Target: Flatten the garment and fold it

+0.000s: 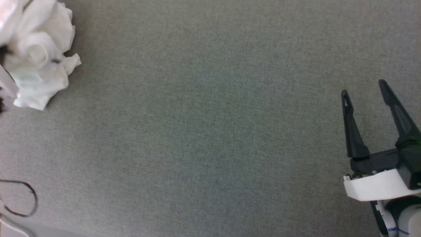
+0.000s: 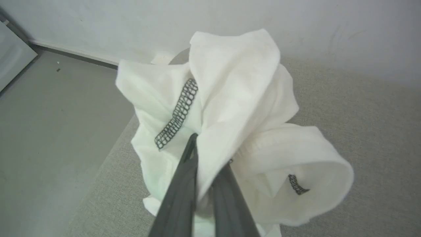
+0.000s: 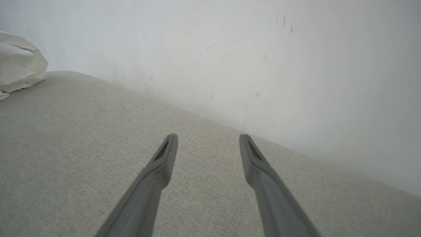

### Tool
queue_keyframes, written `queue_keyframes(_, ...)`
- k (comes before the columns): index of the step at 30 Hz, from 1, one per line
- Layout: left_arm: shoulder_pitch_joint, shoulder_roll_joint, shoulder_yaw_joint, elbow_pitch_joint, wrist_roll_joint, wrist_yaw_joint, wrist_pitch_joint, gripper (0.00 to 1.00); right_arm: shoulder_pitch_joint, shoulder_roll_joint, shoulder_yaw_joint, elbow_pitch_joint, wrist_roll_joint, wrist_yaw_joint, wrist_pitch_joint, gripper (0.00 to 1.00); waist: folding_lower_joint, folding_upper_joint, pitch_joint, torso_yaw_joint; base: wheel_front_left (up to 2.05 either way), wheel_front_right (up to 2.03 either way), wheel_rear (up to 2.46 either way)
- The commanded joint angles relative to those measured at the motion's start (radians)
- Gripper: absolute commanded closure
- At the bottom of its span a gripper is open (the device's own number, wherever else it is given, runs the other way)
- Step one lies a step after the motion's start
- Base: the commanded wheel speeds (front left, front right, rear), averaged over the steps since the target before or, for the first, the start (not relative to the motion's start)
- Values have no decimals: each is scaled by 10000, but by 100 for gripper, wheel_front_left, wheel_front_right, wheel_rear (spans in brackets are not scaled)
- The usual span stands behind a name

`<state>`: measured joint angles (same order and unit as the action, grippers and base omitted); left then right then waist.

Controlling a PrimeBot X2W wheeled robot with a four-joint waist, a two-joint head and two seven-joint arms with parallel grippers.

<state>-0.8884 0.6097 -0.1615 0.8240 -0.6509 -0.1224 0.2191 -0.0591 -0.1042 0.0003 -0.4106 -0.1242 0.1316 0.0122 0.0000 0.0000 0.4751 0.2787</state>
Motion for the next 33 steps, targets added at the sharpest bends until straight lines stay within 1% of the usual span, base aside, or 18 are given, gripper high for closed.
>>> queue_keyframes(1, -383, 256, -40, -239, 214, -37, -289, 100, 5, 105, 39, 212, 117, -9, -209, 0, 0, 0, -588, 5, 0, 0, 0)
queue_keyframes(5, -910, 541, -273, -821, 432, -55, -473, 100, 58, 329, 25, 823, 314, -9, -705, 0, 0, 0, -1418, -43, 0, 0, 0)
queue_keyframes(8, -1366, 654, -490, -1360, 490, -64, -244, 100, 161, 448, -62, 1300, 520, -9, -1088, 0, 0, 0, -2087, -106, 0, 0, 0)
queue_keyframes(9, -1366, 654, -490, -1360, 490, -64, -244, 100, 161, 448, -62, 1300, 520, -9, -1088, 0, 0, 0, -2087, -106, 0, 0, 0)
queue_keyframes(13, -2024, 757, -855, -2222, 516, -73, 286, 100, 358, 524, -205, 1887, 825, -9, -1600, 0, 0, 0, -2954, -268, 0, 0, 0)
queue_keyframes(16, -2550, 651, -1063, -2951, 462, -76, 693, 100, 551, 534, -325, 2312, 1366, -9, -1937, 0, 0, 0, -3554, -447, 0, 0, 0)
queue_keyframes(20, -3295, 130, -1104, -3811, 247, 98, 1019, 100, 863, 537, -475, 2722, 1893, -9, -2242, 0, 0, 0, -4208, -730, 0, 0, 0)
queue_keyframes(24, -3870, -681, -1287, -4458, -9, 381, 1403, 100, 1162, 538, -729, 2970, 2189, -9, -2435, 0, 0, 0, -4664, -971, 0, 0, 0)
queue_keyframes(33, -4153, -2352, -1888, -5399, -519, 749, 1855, 100, 1234, 539, -969, 3141, 2400, -9, -2633, 0, 0, 0, -5097, -1708, 0, 0, 0)
